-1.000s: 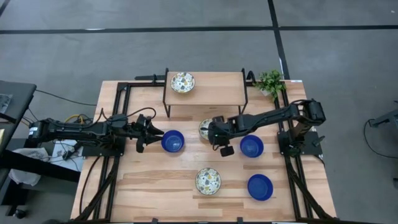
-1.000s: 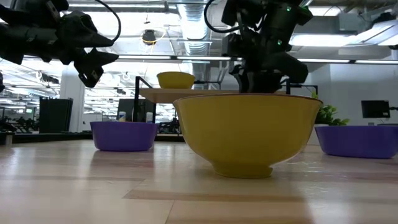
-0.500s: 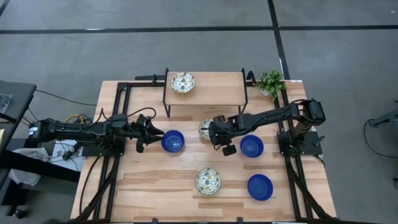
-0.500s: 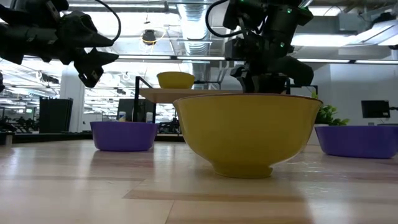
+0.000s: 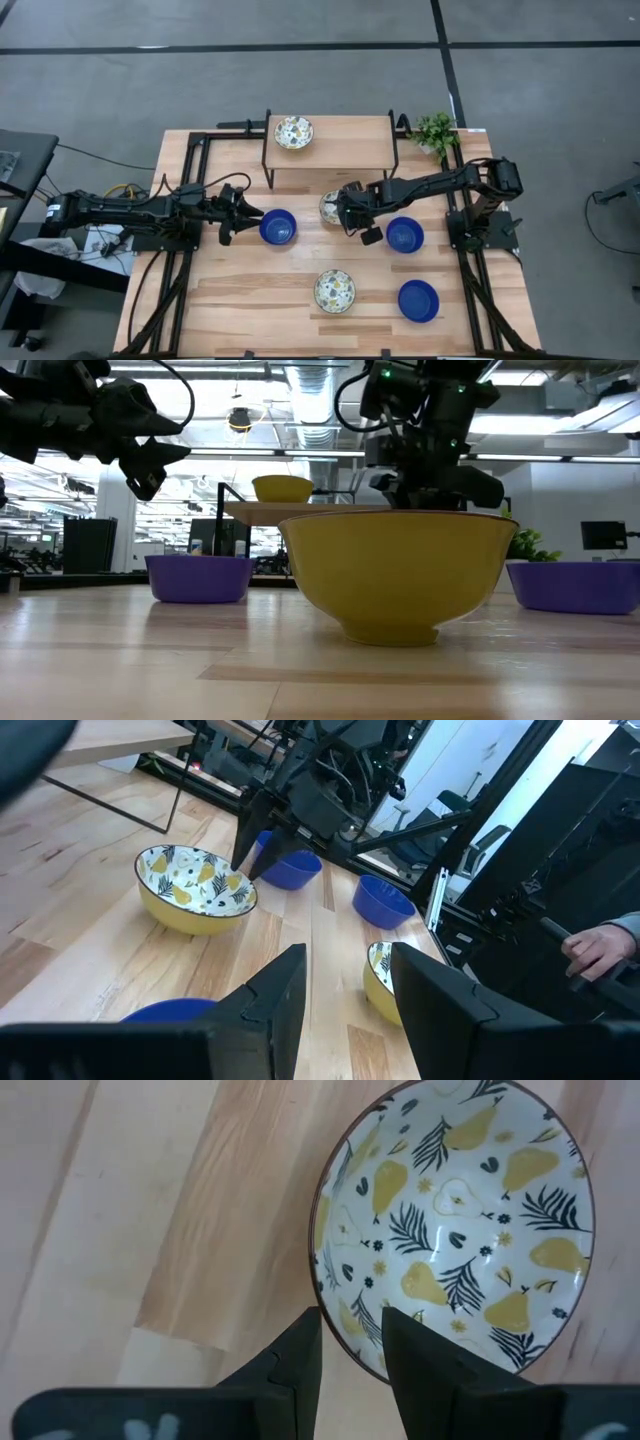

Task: Pick & Place Mini bowls
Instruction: Stack the top yellow bowl on the yellow bowl on the shelf

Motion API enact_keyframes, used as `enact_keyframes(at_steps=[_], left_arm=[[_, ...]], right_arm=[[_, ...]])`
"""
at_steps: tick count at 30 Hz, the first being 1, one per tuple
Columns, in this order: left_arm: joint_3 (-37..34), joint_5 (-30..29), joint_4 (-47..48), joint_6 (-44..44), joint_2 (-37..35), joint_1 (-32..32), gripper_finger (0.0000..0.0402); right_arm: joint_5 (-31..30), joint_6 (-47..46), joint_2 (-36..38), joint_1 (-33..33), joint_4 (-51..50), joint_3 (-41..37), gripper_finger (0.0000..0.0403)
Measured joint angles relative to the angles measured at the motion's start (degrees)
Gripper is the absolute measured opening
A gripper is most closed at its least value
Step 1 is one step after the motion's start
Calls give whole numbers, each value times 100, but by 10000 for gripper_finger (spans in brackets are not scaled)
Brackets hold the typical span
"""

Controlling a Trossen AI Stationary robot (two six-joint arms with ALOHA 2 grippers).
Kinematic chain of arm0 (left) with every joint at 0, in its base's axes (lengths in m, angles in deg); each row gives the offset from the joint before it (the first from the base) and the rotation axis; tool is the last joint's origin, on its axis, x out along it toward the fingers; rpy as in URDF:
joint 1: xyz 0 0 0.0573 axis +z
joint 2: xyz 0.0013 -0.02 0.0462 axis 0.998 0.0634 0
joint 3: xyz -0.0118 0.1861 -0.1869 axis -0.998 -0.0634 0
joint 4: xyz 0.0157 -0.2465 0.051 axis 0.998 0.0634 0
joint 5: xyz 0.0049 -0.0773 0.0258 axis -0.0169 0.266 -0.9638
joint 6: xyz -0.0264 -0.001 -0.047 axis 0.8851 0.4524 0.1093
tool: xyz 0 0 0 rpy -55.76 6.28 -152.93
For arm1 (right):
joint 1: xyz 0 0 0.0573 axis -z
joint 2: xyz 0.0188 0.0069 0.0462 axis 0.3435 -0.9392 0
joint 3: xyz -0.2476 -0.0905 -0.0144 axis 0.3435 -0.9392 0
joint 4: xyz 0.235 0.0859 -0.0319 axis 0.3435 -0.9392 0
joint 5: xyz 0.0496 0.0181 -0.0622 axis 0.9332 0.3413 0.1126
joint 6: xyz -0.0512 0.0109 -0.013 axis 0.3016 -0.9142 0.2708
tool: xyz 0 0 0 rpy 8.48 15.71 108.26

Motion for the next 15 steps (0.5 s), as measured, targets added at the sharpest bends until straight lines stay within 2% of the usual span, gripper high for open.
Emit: enact_keyframes(at_steps=[15], left_arm=[[0, 0, 0, 0, 0, -2, 145]], right_arm=[[18, 487, 0, -123, -89, 0, 98]])
